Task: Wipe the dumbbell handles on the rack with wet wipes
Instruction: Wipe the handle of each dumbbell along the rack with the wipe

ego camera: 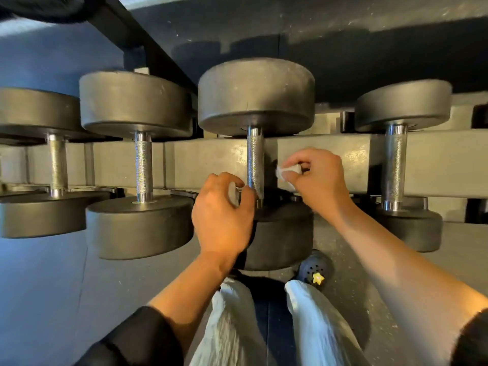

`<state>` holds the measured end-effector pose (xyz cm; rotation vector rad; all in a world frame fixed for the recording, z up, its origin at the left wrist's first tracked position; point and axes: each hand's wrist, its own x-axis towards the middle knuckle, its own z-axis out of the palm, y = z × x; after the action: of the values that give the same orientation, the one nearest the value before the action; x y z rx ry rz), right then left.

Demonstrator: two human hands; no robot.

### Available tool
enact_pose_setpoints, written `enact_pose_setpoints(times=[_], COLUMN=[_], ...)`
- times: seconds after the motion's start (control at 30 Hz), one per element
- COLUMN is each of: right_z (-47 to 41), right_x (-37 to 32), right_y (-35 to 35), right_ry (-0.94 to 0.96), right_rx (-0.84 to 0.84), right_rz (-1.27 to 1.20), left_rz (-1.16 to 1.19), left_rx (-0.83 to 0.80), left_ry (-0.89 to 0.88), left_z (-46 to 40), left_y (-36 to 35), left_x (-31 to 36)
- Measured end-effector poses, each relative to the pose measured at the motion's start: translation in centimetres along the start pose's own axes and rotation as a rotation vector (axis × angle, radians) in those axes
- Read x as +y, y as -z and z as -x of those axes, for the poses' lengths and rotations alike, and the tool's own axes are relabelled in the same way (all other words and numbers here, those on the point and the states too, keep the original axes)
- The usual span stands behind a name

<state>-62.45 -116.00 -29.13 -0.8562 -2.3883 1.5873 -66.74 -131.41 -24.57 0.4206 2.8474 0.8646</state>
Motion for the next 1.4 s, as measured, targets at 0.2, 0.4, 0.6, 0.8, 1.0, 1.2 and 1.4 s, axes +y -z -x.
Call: enact_pose_setpoints(times=[0.2, 0.4, 0.6, 0.8, 1.0, 1.2, 1.4], right_z=[-3.2, -3.2, -1.2, 0.5, 0.4, 0.9, 1.8], right_x=[-0.1, -0.7, -0.4, 0.6, -0.7, -1.0, -0.3], right_y=[-1.4, -3.2, -2.4, -0.9, -0.9, -1.0, 0.5], right_ry=[0.073, 0.056, 0.003, -0.160, -0.032, 0.033, -0.034], right_rx=[0.066, 0.095, -0.025, -0.462, 0.005, -0.207, -0.147], right_rz=[0.017, -0.189, -0.234, -0.161, -0.264, -0.168, -0.210], left_rz=[0.003, -0.008, -0.019, -0.025, -0.031, -0.023, 0.015], left_rx=[0.007, 0.012, 0.004, -0.003, -0.018, -0.014, -0.017], left_ry=[-0.009, -0.014, -0.027, -0.040, -0.049, -0.088, -0.139], left_z=[0.2, 0.0, 0.0, 0.0, 0.0, 0.2, 0.4], left_y=[-0.1, -0.3, -0.3, -0.3, -0.2, -0.2, 0.0], left_x=[0.0, -0.2, -0.4, -0.4, -0.2, -0.1, 0.6])
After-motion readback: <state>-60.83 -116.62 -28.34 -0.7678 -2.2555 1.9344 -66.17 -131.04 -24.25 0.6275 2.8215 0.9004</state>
